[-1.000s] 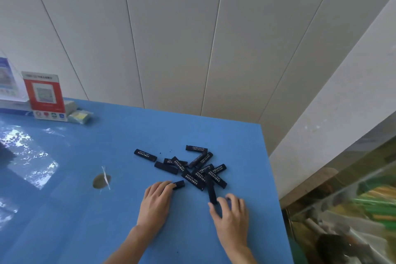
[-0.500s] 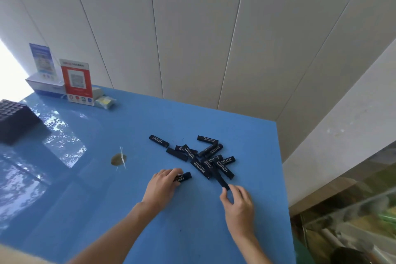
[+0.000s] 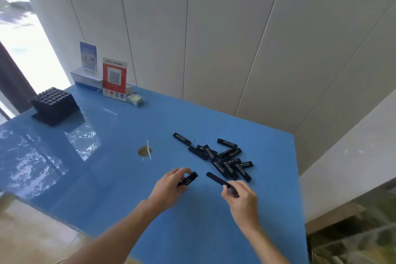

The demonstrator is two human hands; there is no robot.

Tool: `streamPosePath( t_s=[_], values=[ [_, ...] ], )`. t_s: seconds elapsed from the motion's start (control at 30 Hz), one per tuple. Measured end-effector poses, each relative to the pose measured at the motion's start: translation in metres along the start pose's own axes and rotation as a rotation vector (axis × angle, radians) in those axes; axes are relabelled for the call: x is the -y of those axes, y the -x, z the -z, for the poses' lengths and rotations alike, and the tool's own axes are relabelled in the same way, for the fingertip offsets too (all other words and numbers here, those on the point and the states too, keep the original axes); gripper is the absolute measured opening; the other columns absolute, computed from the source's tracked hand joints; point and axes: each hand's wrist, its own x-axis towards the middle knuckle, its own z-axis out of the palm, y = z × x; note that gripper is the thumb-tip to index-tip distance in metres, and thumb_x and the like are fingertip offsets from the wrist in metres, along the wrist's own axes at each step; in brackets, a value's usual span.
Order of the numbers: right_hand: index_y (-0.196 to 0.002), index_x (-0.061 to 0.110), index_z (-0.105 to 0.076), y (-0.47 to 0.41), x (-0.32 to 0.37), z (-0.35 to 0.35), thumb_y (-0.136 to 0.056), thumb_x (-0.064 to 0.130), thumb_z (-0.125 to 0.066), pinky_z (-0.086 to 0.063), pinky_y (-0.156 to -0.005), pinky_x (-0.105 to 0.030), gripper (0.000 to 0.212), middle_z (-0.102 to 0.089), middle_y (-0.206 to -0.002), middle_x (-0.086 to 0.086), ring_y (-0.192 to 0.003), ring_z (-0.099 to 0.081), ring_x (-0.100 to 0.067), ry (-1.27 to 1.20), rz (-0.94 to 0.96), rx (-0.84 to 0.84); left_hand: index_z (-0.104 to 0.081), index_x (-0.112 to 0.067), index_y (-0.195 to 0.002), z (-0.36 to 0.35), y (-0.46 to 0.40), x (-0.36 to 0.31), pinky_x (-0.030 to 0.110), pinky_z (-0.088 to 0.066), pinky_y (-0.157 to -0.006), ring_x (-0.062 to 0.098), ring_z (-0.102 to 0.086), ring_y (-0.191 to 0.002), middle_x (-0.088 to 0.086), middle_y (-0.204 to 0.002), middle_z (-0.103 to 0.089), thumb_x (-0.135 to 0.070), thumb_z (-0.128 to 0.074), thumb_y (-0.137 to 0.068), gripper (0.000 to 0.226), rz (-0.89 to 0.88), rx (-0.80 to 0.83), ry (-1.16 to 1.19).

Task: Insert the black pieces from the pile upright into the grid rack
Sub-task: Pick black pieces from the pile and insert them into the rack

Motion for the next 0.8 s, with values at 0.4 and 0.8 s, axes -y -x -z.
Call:
streamPosePath(
  t_s=[0.4, 0.8],
  values=[
    [-0.074, 0.008, -0.069, -0.016, 0.137, -0.085, -0.080, 0.010, -0.072, -0.039, -0.052, -0.013, 0.006, -0.056, -0.065, 0.001, -0.055, -0.051, -0.011, 0.034, 0.058, 0.083, -0.046, -0.036, -0.121, 0.125, 0.051, 0.084, 0.031, -0.048, -0.076, 0.009, -0.051, -0.079, -0.012, -0.090, -0.050, -0.020, -0.062, -0.087, 0.041, -0.047, -0.078, 0.046],
    [-0.066, 0.010, -0.063, -0.026, 0.274, -0.202, -0.076, 0.014, -0.072, -0.040, -0.054, -0.017, 0.014, -0.059, -0.062, -0.001, -0.060, -0.053, -0.014, -0.146, -0.039, 0.111, -0.046, -0.035, -0.120, 0.243, 0.105, 0.206, 0.032, -0.048, -0.074, 0.011, -0.054, -0.080, -0.008, -0.092, -0.053, -0.019, -0.064, -0.086, 0.042, 0.006, -0.216, 0.027]
  ],
)
